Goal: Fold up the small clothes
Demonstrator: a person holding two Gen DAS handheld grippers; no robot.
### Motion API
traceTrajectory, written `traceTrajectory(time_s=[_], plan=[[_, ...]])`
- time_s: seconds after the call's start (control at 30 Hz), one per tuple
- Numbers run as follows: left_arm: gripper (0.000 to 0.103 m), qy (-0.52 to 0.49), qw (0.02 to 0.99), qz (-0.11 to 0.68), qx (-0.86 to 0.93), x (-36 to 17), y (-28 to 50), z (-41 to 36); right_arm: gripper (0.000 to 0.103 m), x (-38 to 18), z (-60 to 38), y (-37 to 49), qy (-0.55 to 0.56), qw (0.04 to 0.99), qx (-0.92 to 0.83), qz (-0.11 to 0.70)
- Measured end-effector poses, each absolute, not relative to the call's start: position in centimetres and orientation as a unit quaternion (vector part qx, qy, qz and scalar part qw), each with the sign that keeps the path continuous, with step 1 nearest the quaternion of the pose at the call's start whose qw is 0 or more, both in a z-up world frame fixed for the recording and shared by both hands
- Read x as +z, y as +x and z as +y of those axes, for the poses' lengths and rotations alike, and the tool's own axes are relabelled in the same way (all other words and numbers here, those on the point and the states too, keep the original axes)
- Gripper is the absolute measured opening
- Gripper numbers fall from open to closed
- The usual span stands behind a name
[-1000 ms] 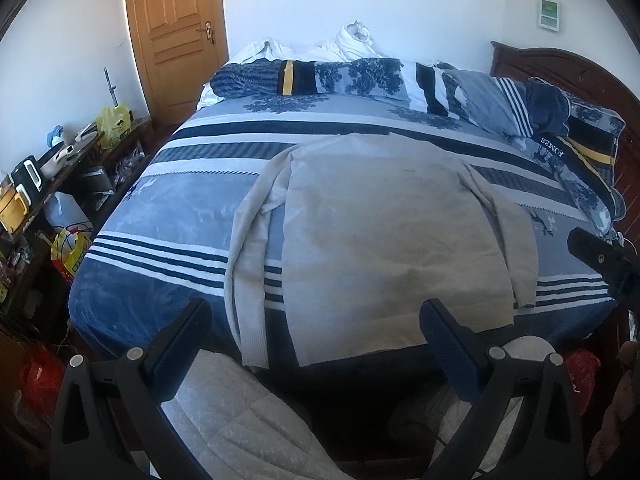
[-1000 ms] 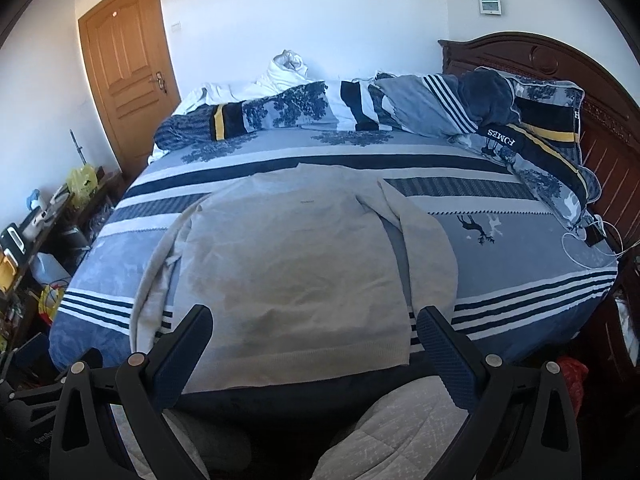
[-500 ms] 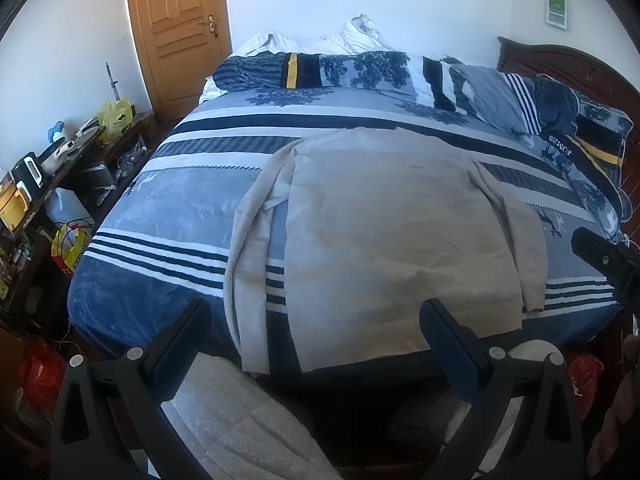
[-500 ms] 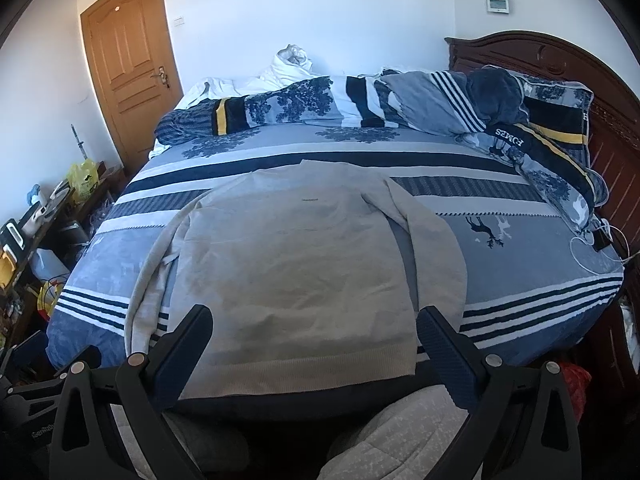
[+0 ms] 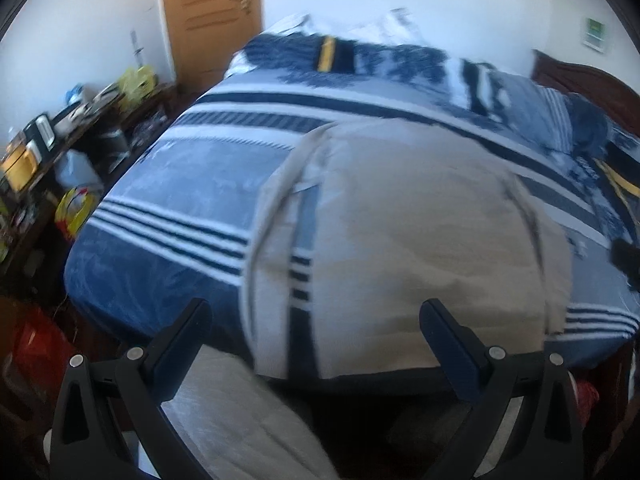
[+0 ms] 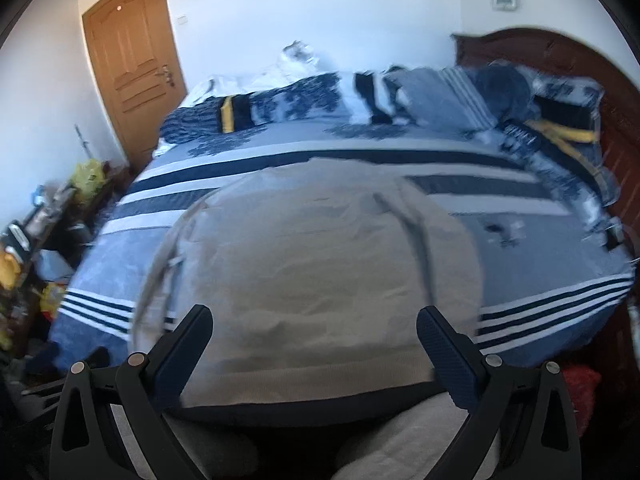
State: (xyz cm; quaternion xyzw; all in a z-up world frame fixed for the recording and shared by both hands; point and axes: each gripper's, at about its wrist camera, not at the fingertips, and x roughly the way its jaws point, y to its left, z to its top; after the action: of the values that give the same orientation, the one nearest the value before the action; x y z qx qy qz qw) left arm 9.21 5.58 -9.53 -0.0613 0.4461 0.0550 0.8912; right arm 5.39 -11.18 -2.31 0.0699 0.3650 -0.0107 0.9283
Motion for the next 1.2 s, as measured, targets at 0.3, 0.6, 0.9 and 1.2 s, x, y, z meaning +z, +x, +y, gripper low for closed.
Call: traceTrajectory(time_s=[0.3, 0.6, 0.9, 1.2], plan=[[0.103, -0.098, 0.873, 0.472, 0.073, -12.7, 12.3, 12.1, 0.102, -4.6, -8.3, 10.3, 0.07, 0.915, 0.046, 0.396], [0.103, -0.148, 0.85, 0.502, 0.064, -18.1, 16.7, 15.8, 0.099, -6.5, -1.7, 16.4, 0.036, 0.899, 0.156, 0.407], [0.07, -0.215, 0.821, 0.526, 0.055, -24.0, 19.1, 18.3, 0.073, -14.4, 8.0, 24.5, 0.0, 0.821, 0.262, 0.508], [0.03, -0.228, 0.798, 0.557, 0.015, -26.5, 19.8, 18.0, 0.047, -21.4, 15.2, 29.0, 0.01, 0.752, 0.31, 0.582]])
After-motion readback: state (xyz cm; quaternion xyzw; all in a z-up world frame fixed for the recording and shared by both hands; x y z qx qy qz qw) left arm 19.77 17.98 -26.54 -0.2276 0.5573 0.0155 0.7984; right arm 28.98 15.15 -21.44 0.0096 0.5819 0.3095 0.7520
